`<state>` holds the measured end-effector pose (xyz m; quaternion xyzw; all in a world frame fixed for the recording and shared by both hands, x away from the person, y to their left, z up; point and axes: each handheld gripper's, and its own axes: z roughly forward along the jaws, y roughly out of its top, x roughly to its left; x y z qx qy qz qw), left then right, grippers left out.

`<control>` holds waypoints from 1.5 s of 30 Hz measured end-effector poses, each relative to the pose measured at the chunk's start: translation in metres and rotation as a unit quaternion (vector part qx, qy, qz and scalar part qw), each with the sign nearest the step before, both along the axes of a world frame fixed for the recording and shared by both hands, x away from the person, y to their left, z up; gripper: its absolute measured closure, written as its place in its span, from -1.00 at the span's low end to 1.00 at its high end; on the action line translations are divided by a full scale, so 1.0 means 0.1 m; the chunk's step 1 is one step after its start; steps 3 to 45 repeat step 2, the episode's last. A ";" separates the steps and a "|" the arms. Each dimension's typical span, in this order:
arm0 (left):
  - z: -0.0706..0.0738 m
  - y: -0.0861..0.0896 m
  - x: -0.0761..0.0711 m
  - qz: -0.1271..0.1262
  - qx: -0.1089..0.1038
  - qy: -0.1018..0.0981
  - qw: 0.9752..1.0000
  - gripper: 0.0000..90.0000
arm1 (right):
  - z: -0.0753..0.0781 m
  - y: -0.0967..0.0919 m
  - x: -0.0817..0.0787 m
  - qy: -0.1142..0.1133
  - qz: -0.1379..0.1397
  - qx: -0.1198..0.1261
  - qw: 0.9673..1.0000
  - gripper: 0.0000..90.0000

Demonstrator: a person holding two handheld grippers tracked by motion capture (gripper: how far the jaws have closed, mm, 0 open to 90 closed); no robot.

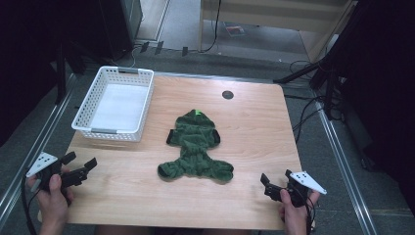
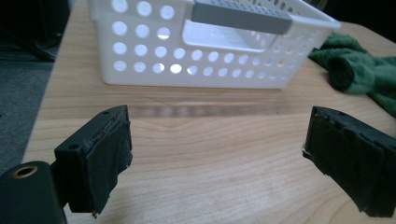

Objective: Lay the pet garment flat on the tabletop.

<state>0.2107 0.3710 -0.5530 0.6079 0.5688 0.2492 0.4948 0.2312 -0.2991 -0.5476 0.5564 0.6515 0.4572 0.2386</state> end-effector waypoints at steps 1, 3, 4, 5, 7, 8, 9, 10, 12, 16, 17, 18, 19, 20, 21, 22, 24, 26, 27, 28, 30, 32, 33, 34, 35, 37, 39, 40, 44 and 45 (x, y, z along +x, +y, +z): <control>0.00 0.00 -0.01 0.000 0.000 -0.003 1.000 -0.82 | 0.00 -0.01 0.00 0.000 -0.003 0.002 1.000 -1.00; 0.00 0.00 -0.01 -0.001 0.000 -0.004 1.000 -0.82 | 0.00 -0.01 0.01 0.002 -0.005 0.005 1.000 -1.00; 0.00 0.00 -0.01 -0.001 0.000 -0.004 1.000 -0.82 | 0.00 -0.01 0.01 0.002 -0.005 0.005 1.000 -1.00; 0.00 0.00 -0.01 -0.001 0.000 -0.004 1.000 -0.82 | 0.00 -0.01 0.01 0.002 -0.005 0.005 1.000 -1.00; 0.00 0.00 -0.01 -0.001 0.000 -0.004 1.000 -0.82 | 0.00 -0.01 0.01 0.002 -0.005 0.005 1.000 -1.00; 0.00 0.00 -0.01 -0.001 0.000 -0.004 1.000 -0.82 | 0.00 -0.01 0.01 0.002 -0.005 0.005 1.000 -1.00; 0.00 0.00 -0.01 -0.001 0.000 -0.004 1.000 -0.82 | 0.00 -0.01 0.01 0.002 -0.005 0.005 1.000 -1.00; 0.00 0.00 -0.01 -0.001 0.000 -0.004 1.000 -0.82 | 0.00 -0.01 0.01 0.002 -0.005 0.005 1.000 -1.00; 0.00 0.00 -0.01 -0.001 0.000 -0.004 1.000 -0.82 | 0.00 -0.01 0.01 0.002 -0.005 0.005 1.000 -1.00; 0.00 0.00 -0.01 -0.001 0.000 -0.004 1.000 -0.82 | 0.00 -0.01 0.01 0.002 -0.005 0.005 1.000 -1.00; 0.00 0.00 -0.01 -0.001 0.000 -0.004 1.000 -0.82 | 0.00 -0.01 0.01 0.002 -0.005 0.005 1.000 -1.00; 0.00 0.00 -0.01 -0.001 0.000 -0.004 1.000 -0.82 | 0.00 -0.01 0.01 0.002 -0.005 0.005 1.000 -1.00; 0.00 0.00 -0.01 -0.001 0.000 -0.004 1.000 -0.82 | 0.00 -0.01 0.01 0.002 -0.005 0.005 1.000 -1.00; 0.00 0.00 -0.01 -0.001 0.000 -0.004 1.000 -0.82 | 0.00 -0.01 0.01 0.002 -0.005 0.005 1.000 -1.00; 0.00 0.00 -0.01 -0.001 0.000 -0.004 1.000 -0.82 | 0.00 -0.01 0.01 0.002 -0.005 0.005 1.000 -1.00; 0.00 0.00 -0.01 -0.001 0.000 -0.004 1.000 -0.82 | 0.00 -0.01 0.01 0.002 -0.005 0.005 1.000 -1.00; 0.00 0.00 -0.01 -0.001 0.000 -0.004 1.000 -0.82 | 0.00 -0.01 0.01 0.002 -0.005 0.005 1.000 -1.00; 0.00 0.00 -0.01 -0.001 0.000 -0.004 1.000 -0.82 | 0.00 -0.01 0.01 0.002 -0.005 0.005 1.000 -1.00; 0.00 0.00 -0.01 -0.001 0.000 -0.004 1.000 -0.82 | 0.00 -0.01 0.01 0.002 -0.005 0.005 1.000 -1.00; 0.00 0.00 -0.01 -0.001 0.000 -0.004 1.000 -0.82 | 0.00 -0.01 0.01 0.002 -0.005 0.005 1.000 -1.00; 0.00 0.00 -0.01 -0.001 0.000 -0.004 1.000 -0.82 | 0.00 -0.01 0.01 0.002 -0.005 0.005 1.000 -1.00; 0.00 0.00 -0.01 -0.001 0.000 -0.004 1.000 -0.82 | 0.00 -0.01 0.01 0.002 -0.005 0.005 1.000 -1.00; 0.00 0.00 -0.01 -0.001 0.000 -0.004 1.000 -0.82 | 0.00 -0.01 0.01 0.002 -0.005 0.005 1.000 -1.00; 0.00 0.00 -0.01 -0.001 0.000 -0.004 1.000 -0.82 | 0.00 -0.01 0.01 0.002 -0.005 0.005 1.000 -1.00; 0.00 0.00 -0.01 -0.001 0.000 -0.004 1.000 -0.82 | 0.00 -0.01 0.01 0.002 -0.005 0.005 1.000 -1.00; 0.00 0.00 -0.01 -0.001 0.000 -0.004 1.000 -0.82 | 0.00 -0.01 0.01 0.002 -0.005 0.005 1.000 -1.00; 0.00 0.00 -0.01 -0.001 0.000 -0.004 1.000 -0.82 | 0.00 -0.01 0.01 0.002 -0.005 0.005 1.000 -1.00; 0.00 0.00 -0.01 -0.001 0.000 -0.004 1.000 -0.82 | 0.00 -0.01 0.01 0.002 -0.005 0.005 1.000 -1.00; 0.00 0.00 -0.01 -0.001 0.000 -0.004 1.000 -0.82 | 0.00 -0.01 0.01 0.002 -0.005 0.005 1.000 -1.00; 0.00 0.00 -0.01 -0.001 0.000 -0.004 1.000 -0.82 | 0.00 -0.01 0.01 0.002 -0.005 0.005 1.000 -1.00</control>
